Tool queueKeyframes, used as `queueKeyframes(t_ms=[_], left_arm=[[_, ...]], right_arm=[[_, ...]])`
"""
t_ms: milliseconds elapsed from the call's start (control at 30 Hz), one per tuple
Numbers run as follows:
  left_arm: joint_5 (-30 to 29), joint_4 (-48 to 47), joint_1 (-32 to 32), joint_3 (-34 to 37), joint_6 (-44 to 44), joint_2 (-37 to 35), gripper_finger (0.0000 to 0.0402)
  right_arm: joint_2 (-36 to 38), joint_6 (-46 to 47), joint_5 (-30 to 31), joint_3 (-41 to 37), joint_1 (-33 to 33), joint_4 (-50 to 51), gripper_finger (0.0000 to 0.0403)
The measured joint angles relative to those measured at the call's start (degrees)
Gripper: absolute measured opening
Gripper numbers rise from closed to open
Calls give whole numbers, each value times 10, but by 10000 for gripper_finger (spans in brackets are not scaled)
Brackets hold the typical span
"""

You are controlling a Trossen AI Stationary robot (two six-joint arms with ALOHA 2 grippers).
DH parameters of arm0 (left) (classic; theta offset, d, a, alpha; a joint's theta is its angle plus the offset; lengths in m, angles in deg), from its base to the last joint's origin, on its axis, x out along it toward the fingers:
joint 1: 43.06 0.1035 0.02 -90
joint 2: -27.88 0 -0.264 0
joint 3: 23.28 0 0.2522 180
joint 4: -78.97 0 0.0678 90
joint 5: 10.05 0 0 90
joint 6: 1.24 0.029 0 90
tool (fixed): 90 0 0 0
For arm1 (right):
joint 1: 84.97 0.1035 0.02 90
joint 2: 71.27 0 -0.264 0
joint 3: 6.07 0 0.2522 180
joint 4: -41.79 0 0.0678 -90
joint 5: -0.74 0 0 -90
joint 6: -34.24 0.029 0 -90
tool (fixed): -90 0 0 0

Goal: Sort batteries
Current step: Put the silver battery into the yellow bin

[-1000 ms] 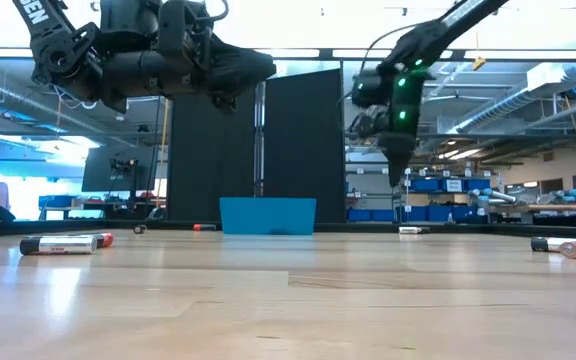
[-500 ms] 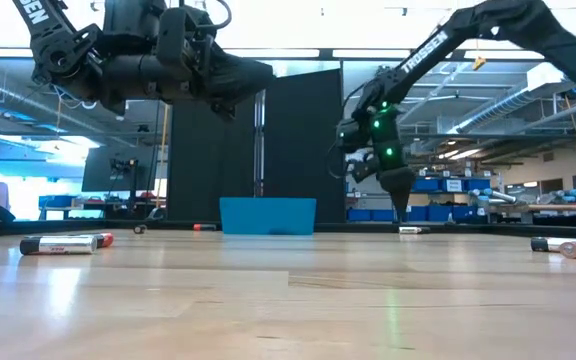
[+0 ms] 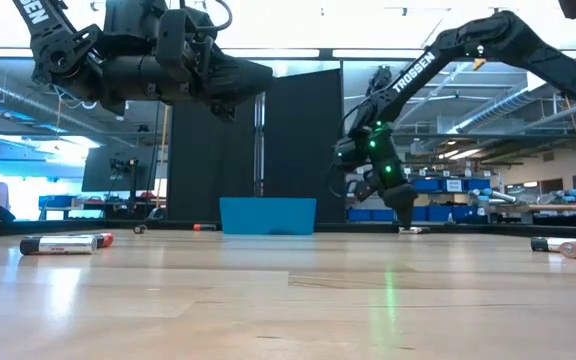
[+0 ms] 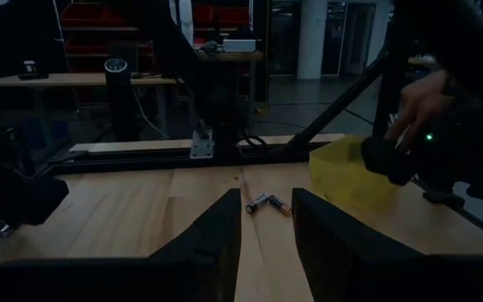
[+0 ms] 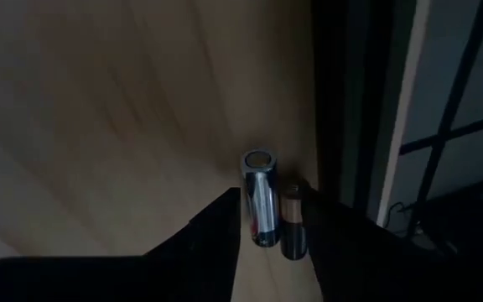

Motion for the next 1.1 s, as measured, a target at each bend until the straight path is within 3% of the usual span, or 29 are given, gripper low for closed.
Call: queueKeyframes(t_ms=[167,500,1100], left_arm=[[0,0,0,0,0,0,115],[0,0,0,0,0,0,115],[0,0,0,0,0,0,115]], right_arm=[[0,-4,-39,0,-2,3,124],[0,-15,-47,0,0,1,102],[0,0,-44,-1,2,-1,134]])
